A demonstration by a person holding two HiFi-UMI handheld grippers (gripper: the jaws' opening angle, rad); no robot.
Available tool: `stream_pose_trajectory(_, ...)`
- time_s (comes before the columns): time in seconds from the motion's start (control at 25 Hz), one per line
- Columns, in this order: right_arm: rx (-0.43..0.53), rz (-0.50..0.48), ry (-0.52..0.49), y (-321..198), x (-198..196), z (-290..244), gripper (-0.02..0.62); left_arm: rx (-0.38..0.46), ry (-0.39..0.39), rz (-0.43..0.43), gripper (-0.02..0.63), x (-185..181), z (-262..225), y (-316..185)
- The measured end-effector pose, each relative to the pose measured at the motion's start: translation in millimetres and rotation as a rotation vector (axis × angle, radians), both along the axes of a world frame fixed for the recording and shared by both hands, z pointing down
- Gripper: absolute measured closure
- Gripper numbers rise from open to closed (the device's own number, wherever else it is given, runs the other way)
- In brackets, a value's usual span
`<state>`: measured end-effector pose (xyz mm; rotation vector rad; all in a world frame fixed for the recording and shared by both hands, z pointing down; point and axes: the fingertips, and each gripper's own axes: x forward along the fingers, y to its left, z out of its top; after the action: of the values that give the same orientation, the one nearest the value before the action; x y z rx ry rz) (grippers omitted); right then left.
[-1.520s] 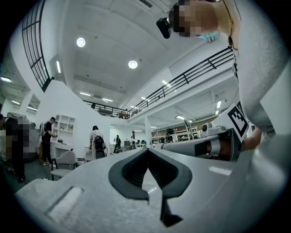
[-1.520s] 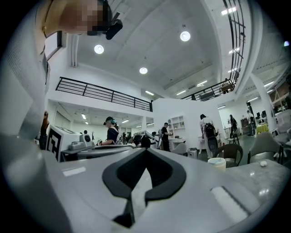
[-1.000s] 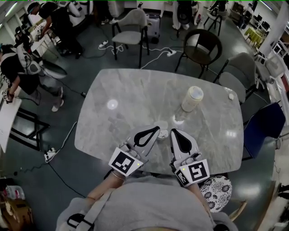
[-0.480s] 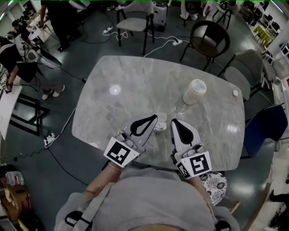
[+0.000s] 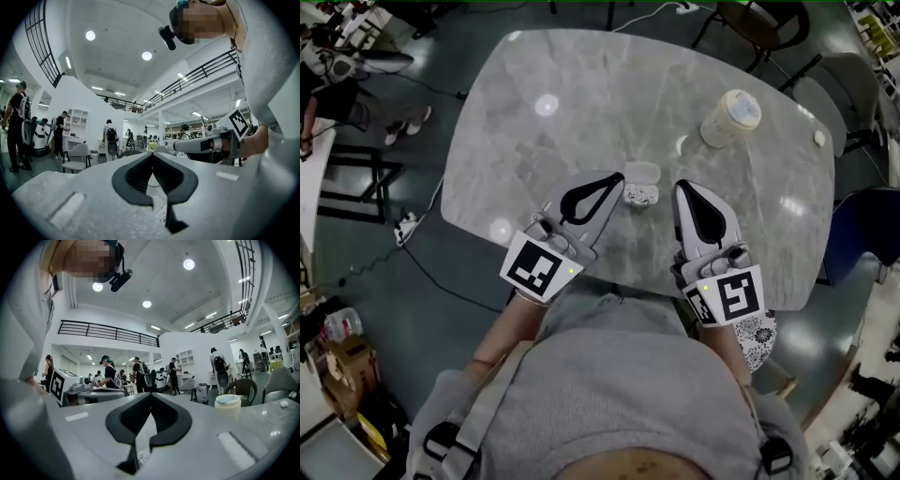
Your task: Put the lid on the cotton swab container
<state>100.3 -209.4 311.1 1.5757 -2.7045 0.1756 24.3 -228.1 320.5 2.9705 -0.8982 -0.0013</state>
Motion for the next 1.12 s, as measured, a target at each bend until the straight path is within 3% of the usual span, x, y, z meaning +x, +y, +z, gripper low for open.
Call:
stream_pose_trajectory(0.08, -0.006, -0.001, 0.0, -3.0, 1.5, 3.9, 0.598, -0.01, -0.008, 0.001, 0.605, -0.8, 7.7, -2.1)
stream_pose_trajectory(0.52, -0.03, 0.001, -0.006, -8.9, 4.4, 22.4, 0.598, -0.049, -0.102, 0.074, 0.386, 1.4, 63.5, 2.3)
stream_pose_trajectory(0.68, -0.041, 0.005, -0.013, -7.1, 3.5, 23.7, 0.598, -0.063, -0.151, 0.111, 0.346, 2.3, 82.5, 8.9)
stream_pose_trajectory(0.88, -0.051, -0.002, -0.016, -5.0, 1.7, 29.2, 0.598, -0.084, -0.191, 0.127, 0.345, 4.9, 107.7, 12.4)
stream_pose_trajectory(1.12, -0.055, 0.003, -0.014, -3.6, 8.7, 31.1, 0.598, -0.168, -0.214, 0.121, 0.345, 10.2, 146.5, 12.2)
